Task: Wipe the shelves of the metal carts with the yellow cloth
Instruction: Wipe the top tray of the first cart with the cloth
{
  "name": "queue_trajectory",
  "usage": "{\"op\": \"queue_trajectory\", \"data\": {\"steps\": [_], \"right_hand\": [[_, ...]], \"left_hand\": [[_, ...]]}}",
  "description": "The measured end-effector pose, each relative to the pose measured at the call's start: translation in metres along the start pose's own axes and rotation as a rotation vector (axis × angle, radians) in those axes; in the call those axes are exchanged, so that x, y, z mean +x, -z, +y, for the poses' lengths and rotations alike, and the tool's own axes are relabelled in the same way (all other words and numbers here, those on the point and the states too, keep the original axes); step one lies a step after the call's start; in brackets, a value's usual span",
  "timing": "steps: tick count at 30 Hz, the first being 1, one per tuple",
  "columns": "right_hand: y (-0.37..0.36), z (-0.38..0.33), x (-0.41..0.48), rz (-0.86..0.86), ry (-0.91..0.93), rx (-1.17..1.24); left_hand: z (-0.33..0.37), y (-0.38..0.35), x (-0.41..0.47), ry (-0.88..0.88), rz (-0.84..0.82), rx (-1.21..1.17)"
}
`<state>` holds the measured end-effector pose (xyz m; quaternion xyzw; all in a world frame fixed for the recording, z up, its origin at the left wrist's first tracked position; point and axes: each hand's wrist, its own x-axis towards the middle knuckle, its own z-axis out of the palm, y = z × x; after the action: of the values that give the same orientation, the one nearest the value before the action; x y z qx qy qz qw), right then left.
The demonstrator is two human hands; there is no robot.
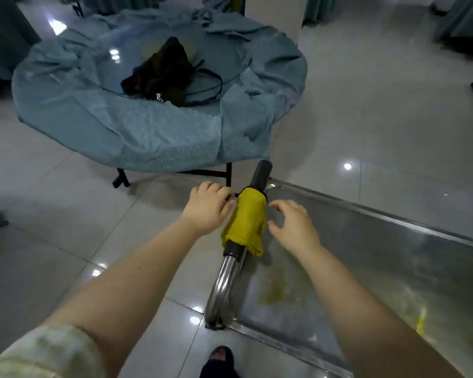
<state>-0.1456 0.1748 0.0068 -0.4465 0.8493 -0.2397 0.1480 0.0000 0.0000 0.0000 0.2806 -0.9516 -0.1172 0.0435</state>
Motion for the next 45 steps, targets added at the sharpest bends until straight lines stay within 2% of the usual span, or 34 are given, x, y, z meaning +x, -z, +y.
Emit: {"op": "queue_trajectory", "data": {"steps": [5, 9, 11, 17, 21, 24, 27, 29, 35, 39, 42, 45], "right_hand": [[-0.016, -0.003, 0.036, -0.108, -0.136, 0.126], [-0.024, 0.001, 0.051, -0.173, -0.279, 0.343], [-0.025, 0.003, 0.055, -0.213, -0.34, 0.445], [-0.033, 0.012, 0.067, -0.343, -0.45, 0.651], [-0.031, 0.009, 0.07, -0.38, -0.47, 0.67], [-0.021, 0.002, 0.063, -0.353, -0.424, 0.508], [-0.011, -0.006, 0.052, -0.194, -0.315, 0.344], [-0.004, -0.016, 0.043, -0.093, -0.236, 0.297], [0.021, -0.034, 0.003, 0.12, -0.02, 0.223], [0.046, -0.027, -0.046, 0.233, 0.101, 0.189], [0.059, -0.006, -0.091, 0.301, 0.162, 0.158], [0.07, 0.019, -0.138, 0.291, 0.177, 0.156]], "left_hand": [[-0.013, -0.03, 0.034, -0.057, -0.135, -0.14], [-0.021, -0.044, 0.049, -0.074, -0.134, -0.341], [-0.027, -0.052, 0.053, -0.039, -0.169, -0.48], [-0.032, -0.055, 0.067, 0.086, -0.41, -0.828], [-0.022, -0.047, 0.067, 0.129, -0.446, -1.01], [-0.027, -0.041, 0.064, 0.113, -0.37, -0.841], [-0.035, -0.028, 0.056, -0.04, -0.211, -0.496], [-0.034, -0.015, 0.049, -0.145, -0.097, -0.353], [-0.005, 0.039, 0.016, -0.236, 0.161, -0.117], [0.034, 0.063, -0.027, -0.37, 0.326, 0.037], [0.076, 0.062, -0.064, -0.424, 0.334, 0.102], [0.118, 0.049, -0.103, -0.422, 0.306, 0.076]]}}
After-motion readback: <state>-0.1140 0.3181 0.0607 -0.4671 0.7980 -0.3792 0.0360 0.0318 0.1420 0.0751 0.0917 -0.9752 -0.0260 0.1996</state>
